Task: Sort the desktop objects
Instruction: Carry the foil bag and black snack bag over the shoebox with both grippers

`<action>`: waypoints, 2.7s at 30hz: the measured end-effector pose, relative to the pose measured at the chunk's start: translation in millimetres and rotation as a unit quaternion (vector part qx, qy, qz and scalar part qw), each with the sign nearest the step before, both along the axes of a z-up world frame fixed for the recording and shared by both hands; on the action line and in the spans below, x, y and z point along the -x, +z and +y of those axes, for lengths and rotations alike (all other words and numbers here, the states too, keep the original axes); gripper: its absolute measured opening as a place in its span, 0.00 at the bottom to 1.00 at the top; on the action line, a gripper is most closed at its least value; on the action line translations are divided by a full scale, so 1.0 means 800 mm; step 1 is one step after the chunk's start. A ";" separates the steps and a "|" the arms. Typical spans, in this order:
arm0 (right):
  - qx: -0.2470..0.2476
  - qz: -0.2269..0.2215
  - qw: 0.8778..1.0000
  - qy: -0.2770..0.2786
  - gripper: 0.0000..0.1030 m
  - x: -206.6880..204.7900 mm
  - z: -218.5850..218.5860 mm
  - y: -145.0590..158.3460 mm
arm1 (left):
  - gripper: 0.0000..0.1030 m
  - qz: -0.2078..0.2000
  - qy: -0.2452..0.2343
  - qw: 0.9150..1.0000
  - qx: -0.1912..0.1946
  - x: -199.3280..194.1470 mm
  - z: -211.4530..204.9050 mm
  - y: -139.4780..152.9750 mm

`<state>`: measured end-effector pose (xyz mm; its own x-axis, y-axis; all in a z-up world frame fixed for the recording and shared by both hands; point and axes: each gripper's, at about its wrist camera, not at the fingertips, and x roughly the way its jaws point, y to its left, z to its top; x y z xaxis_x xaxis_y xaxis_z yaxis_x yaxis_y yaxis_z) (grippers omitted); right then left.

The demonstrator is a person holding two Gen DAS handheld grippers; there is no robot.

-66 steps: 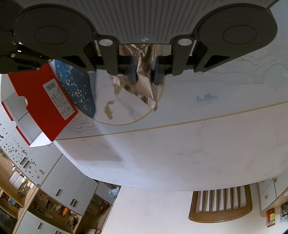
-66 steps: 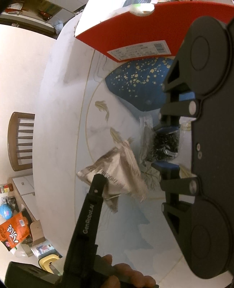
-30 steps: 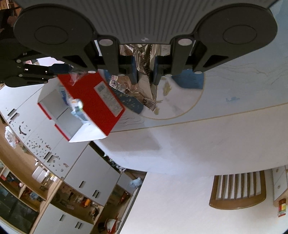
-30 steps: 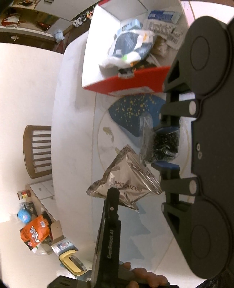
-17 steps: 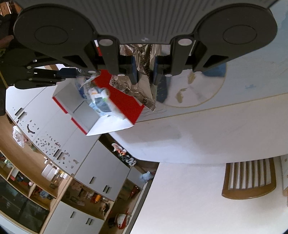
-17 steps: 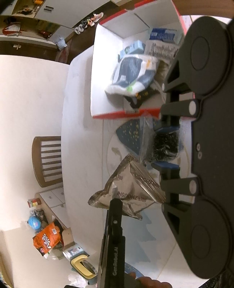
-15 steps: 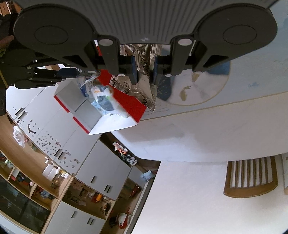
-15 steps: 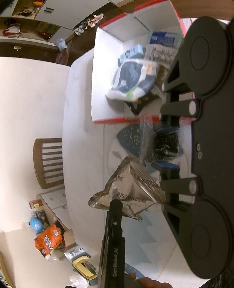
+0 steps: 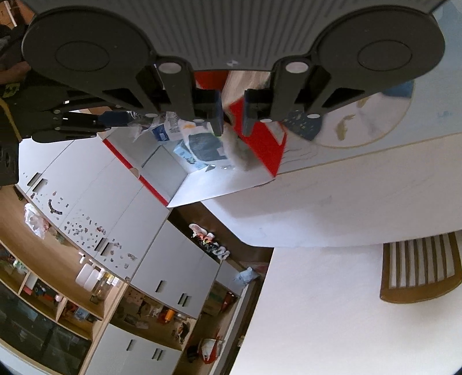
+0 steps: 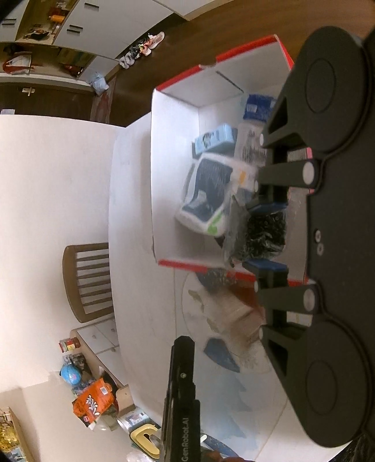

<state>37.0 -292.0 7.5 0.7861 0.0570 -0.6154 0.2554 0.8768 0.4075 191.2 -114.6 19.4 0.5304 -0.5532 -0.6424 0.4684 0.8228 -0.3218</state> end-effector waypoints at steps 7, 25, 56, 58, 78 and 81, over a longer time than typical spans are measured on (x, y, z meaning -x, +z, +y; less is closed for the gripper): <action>-0.007 0.000 1.000 0.005 0.30 0.008 -0.028 -0.018 | 0.11 0.020 0.014 0.999 -0.024 -0.005 -0.019 -0.021; -0.017 0.002 1.000 0.018 0.30 0.001 -0.042 -0.032 | 0.49 0.083 0.059 0.993 -0.056 -0.008 0.010 -0.080; -0.022 0.025 0.999 0.026 0.30 -0.008 -0.053 -0.049 | 0.65 0.129 0.045 0.983 -0.124 -0.043 -0.006 -0.166; -0.021 0.026 0.999 0.027 0.30 -0.009 -0.054 -0.049 | 0.57 0.132 0.046 0.983 -0.121 -0.043 -0.005 -0.168; -0.017 0.026 0.999 0.027 0.30 -0.010 -0.064 -0.051 | 0.35 0.131 0.081 0.986 -0.069 -0.025 0.024 -0.148; -0.019 0.026 0.999 0.026 0.30 -0.009 -0.067 -0.052 | 0.35 0.126 0.087 0.987 -0.053 -0.018 0.028 -0.135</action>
<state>43.8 -345.4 -34.0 0.7489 0.1212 -0.6515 0.2305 0.8741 0.4275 205.3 -91.9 -88.3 0.4279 -0.3894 -0.8156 0.2326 0.9195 -0.3170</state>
